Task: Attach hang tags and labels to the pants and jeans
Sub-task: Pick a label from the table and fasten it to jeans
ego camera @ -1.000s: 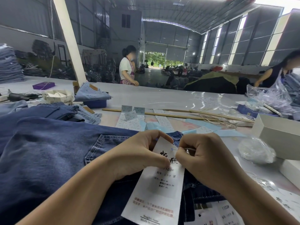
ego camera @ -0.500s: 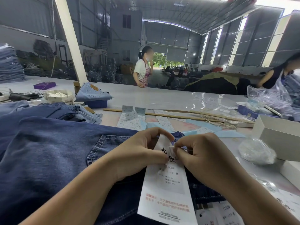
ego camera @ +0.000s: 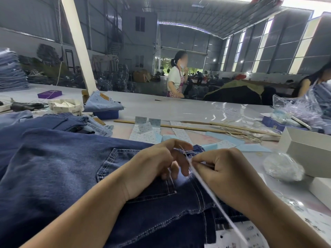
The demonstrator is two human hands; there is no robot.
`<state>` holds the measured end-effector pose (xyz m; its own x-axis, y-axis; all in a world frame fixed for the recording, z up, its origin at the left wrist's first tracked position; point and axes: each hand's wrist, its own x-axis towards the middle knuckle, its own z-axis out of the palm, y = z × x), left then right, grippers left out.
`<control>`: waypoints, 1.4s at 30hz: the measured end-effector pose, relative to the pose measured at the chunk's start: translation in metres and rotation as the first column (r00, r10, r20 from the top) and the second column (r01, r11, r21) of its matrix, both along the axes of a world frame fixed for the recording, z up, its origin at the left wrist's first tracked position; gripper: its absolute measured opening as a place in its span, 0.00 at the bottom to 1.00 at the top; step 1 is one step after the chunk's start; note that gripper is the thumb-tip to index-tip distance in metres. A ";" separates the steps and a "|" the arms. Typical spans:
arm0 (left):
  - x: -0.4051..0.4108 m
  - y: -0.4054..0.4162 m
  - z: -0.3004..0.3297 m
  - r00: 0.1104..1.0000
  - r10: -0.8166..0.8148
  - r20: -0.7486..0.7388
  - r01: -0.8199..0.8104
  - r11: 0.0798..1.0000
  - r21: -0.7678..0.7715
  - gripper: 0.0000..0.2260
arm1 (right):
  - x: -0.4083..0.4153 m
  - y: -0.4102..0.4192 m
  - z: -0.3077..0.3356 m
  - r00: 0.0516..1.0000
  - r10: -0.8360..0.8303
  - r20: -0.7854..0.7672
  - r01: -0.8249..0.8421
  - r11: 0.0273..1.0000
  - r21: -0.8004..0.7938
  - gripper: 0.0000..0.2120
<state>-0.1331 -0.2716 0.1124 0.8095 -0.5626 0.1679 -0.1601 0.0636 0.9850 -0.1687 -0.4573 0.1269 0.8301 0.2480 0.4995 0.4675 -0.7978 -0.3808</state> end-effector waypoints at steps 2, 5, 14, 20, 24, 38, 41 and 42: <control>-0.002 0.000 -0.001 0.998 0.027 0.063 -0.030 0.998 0.055 0.20 | 0.002 0.000 0.004 0.998 0.029 -0.056 -0.031 0.998 -0.047 0.22; -0.002 -0.006 -0.002 0.995 0.054 0.088 -0.060 0.996 0.060 0.18 | 0.001 0.000 0.004 0.998 0.049 -0.042 -0.051 0.998 -0.042 0.23; -0.003 -0.008 -0.005 0.954 0.193 0.231 -0.222 0.969 0.108 0.13 | -0.003 -0.001 -0.001 0.997 0.078 -0.030 -0.079 0.997 -0.022 0.08; -0.001 -0.007 -0.008 0.942 0.201 0.269 -0.238 0.965 0.113 0.14 | -0.003 -0.001 -0.002 0.998 0.034 -0.055 -0.035 0.999 -0.003 0.06; 0.005 -0.007 -0.011 0.940 0.308 0.144 -0.314 0.949 0.019 0.14 | -0.001 -0.008 0.002 0.996 0.009 -0.089 -0.007 1.000 0.021 0.09; 0.000 -0.032 0.034 0.950 0.009 0.313 -0.043 0.994 0.100 0.11 | -0.022 -0.039 0.027 0.996 0.089 -0.020 -0.074 0.914 0.400 0.07; -0.005 -0.043 0.037 0.915 -0.091 0.394 0.034 0.988 0.147 0.13 | -0.028 -0.042 0.029 0.990 0.135 -0.039 -0.105 0.896 0.431 0.13; -0.004 -0.045 0.036 0.908 -0.085 0.410 0.024 0.988 0.151 0.13 | -0.029 -0.043 0.028 0.990 0.131 -0.053 -0.100 0.914 0.394 0.11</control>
